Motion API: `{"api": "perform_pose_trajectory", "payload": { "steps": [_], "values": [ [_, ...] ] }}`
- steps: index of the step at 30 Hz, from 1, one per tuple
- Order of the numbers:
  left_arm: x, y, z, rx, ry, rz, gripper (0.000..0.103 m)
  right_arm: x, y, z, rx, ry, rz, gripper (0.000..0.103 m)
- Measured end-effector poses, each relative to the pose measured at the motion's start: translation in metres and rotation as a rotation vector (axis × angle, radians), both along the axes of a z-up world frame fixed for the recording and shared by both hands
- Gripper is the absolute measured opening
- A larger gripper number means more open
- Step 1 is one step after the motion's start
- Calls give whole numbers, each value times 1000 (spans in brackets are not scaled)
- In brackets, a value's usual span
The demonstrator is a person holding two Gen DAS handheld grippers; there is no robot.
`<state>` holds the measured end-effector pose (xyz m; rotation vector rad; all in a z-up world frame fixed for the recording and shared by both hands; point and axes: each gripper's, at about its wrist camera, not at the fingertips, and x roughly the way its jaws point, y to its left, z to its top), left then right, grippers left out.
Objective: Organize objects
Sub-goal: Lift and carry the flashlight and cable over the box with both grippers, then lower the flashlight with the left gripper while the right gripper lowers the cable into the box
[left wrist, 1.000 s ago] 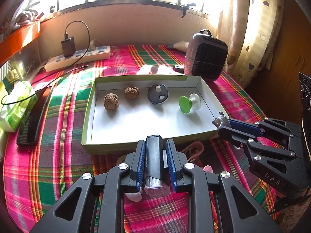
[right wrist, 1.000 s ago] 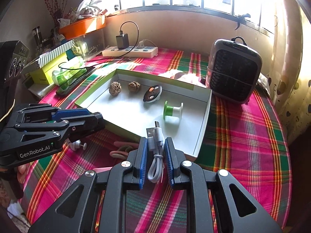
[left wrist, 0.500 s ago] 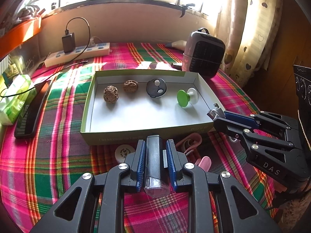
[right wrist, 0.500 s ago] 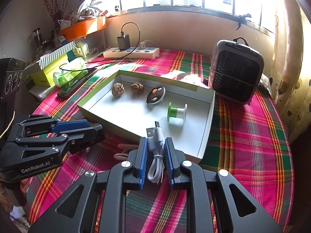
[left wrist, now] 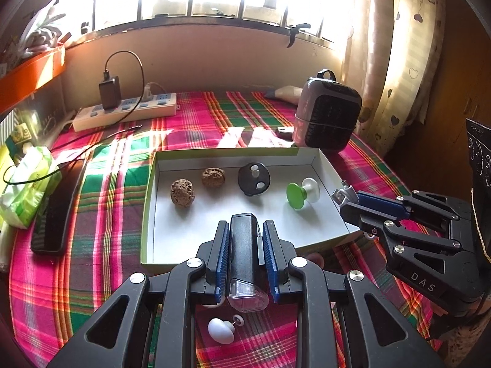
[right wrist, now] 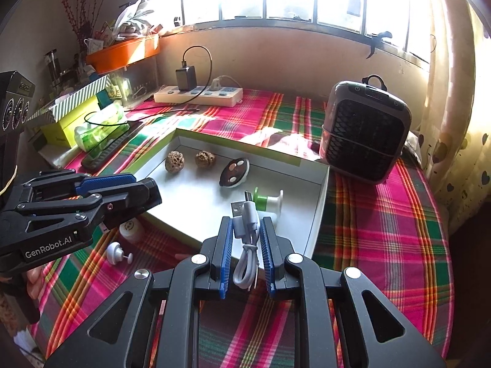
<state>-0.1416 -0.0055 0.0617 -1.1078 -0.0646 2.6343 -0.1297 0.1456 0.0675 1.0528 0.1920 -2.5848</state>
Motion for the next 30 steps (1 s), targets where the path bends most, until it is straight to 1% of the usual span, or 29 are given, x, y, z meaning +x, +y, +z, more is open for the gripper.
{"api": "perform_pose_trajectory", "payload": {
  "steps": [9,15,30],
  "values": [
    [-35,1,-4,-12,1,13,20,-38,4,-1,3,-20,-40,19],
    [-55,1,-11,-18,-12,17,20,-63,3,-10,23,-53,-55,19],
    [-77,1,-23,-30,-30,33,20,-94,7,-29,35,-122,-73,19]
  ]
}}
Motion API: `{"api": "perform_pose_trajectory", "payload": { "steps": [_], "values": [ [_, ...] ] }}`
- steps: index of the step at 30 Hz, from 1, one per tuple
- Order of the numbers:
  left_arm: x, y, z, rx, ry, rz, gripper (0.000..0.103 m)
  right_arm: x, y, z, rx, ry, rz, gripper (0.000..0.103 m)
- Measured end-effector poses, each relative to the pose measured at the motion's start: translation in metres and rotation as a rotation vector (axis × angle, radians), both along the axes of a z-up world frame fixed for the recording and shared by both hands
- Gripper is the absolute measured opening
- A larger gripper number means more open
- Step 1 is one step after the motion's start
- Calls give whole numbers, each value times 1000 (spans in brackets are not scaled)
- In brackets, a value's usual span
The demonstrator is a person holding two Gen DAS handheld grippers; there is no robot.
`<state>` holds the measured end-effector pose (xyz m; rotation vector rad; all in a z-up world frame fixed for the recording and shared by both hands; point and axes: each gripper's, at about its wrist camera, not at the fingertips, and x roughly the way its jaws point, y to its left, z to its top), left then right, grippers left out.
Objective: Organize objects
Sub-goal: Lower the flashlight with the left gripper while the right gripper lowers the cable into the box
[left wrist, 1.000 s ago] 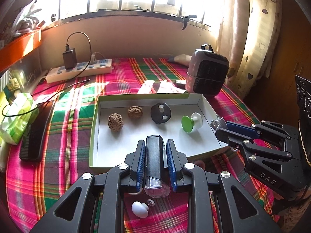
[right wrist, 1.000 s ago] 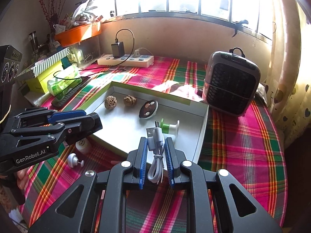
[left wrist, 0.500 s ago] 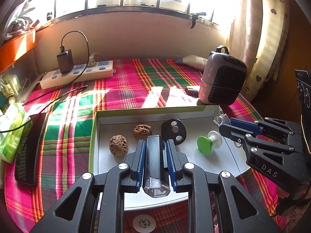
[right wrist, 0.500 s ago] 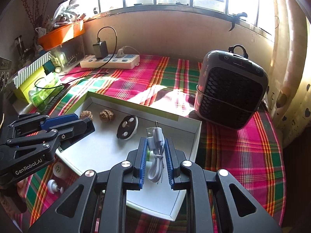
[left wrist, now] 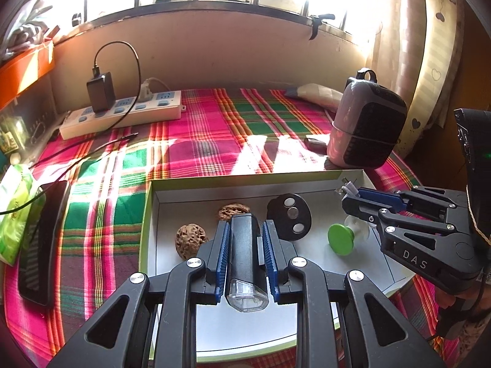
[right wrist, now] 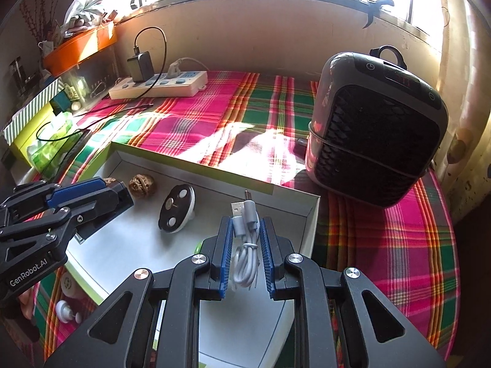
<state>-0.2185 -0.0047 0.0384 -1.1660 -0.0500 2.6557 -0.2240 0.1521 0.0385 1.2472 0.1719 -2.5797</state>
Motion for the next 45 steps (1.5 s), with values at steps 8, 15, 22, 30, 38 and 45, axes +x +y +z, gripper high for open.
{"api": "perform_pose_trajectory", "payload": {
  "steps": [8,15,22,30,38,45],
  "values": [
    [-4,-1,-6,-8,-11,9,20,-5,-1,-6,7,-11,-3,19],
    [-8,1,-14,-19,-25,9,20,-7,-3,-8,11,-17,-1,19],
    [-10,1,-18,-17,-36,13,20,-8,-4,-9,21,-16,8,19],
    [-11,1,-19,-17,-34,16,20,-11,-3,-12,2,-27,-1,19],
    [-13,0,-21,-25,-43,24,20,-10,-2,-12,-12,-29,-7,19],
    [-14,-1,-24,-19,-58,30,20,-9,-1,-12,-24,-32,-12,20]
  ]
}}
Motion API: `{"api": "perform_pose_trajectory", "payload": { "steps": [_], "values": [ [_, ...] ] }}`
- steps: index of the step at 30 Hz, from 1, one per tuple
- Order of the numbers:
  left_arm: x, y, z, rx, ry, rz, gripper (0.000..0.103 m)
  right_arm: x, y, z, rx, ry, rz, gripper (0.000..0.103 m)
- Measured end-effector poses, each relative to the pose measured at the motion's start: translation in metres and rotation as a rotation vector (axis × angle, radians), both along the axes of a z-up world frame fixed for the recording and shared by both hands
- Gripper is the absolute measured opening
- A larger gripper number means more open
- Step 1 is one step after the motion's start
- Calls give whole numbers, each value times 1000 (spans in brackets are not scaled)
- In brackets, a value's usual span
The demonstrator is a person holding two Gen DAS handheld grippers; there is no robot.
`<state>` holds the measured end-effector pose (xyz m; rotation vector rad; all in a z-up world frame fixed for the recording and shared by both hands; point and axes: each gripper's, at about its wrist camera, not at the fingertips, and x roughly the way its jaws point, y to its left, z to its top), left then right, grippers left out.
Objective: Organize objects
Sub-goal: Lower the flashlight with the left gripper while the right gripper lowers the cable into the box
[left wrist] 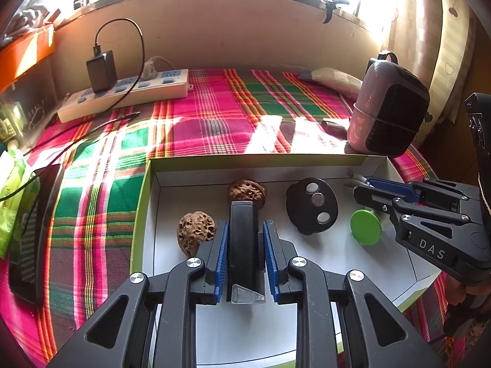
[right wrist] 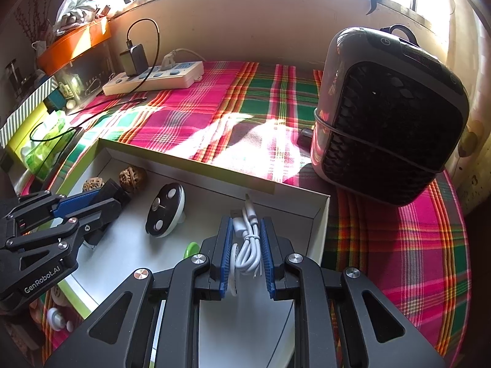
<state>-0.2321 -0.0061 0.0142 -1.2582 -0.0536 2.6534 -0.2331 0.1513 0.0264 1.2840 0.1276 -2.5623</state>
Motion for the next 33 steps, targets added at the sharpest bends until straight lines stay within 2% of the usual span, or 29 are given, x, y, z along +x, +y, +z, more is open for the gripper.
{"api": "perform_pose_trajectory", "payload": {
  "steps": [10,14,21,25,29,33],
  "values": [
    [0,1,0,-9,-9,-2,21,1,1,-1,-15,-4,-7,20],
    [-1,2,-4,-26,-25,8,26,2,1,-2,-14,-10,-10,20],
    [-1,1,-3,-27,-26,8,27,3,3,-2,-22,-6,-25,21],
    [-1,1,-3,-34,-24,10,28,3,4,-2,-26,-5,-27,24],
    [1,1,-2,-29,-21,12,30,4,4,0,-28,3,-32,32],
    [3,1,1,-36,-6,17,33,5,4,1,-29,6,-39,34]
  ]
}}
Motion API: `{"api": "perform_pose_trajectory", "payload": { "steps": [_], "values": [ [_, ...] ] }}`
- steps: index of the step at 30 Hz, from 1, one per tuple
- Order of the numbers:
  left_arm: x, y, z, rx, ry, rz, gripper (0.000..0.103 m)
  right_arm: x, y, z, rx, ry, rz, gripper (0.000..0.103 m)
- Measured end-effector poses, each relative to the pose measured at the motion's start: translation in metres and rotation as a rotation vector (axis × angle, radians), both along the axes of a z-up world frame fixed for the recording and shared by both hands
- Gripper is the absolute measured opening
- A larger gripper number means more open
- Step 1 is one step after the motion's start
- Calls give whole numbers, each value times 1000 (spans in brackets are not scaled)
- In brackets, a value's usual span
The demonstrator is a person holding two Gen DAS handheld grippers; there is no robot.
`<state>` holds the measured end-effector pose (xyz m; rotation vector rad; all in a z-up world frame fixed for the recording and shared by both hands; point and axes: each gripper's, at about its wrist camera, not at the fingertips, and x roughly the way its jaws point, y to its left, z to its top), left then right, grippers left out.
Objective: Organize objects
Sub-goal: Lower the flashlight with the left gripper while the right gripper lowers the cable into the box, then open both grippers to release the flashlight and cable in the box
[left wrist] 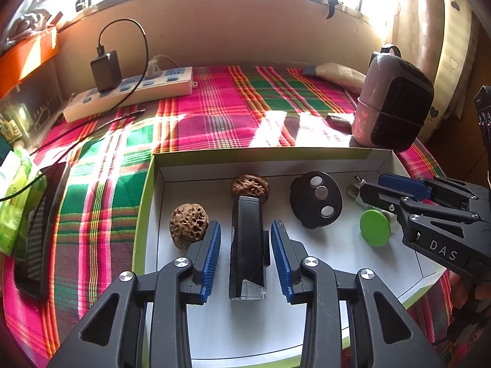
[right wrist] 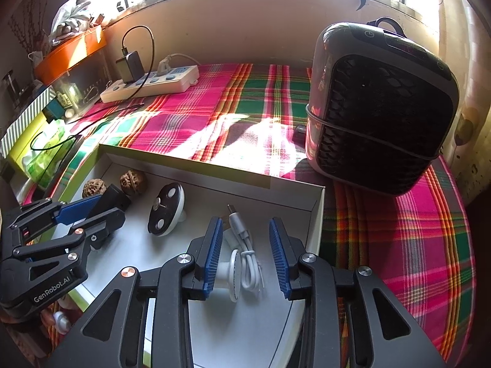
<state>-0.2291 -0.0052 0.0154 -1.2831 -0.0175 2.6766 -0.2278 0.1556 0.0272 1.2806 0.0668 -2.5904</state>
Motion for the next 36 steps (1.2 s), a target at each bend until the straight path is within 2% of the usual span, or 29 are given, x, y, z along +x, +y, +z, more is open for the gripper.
{"api": "perform_pose_trajectory", "payload": {
  "steps": [10,36],
  "values": [
    [6,-1,5,-4,13,3,35,6,-2,2,-5,4,-14,43],
    [38,-13,22,-1,61,14,35,36,-1,15,-25,37,-36,48]
  ]
}}
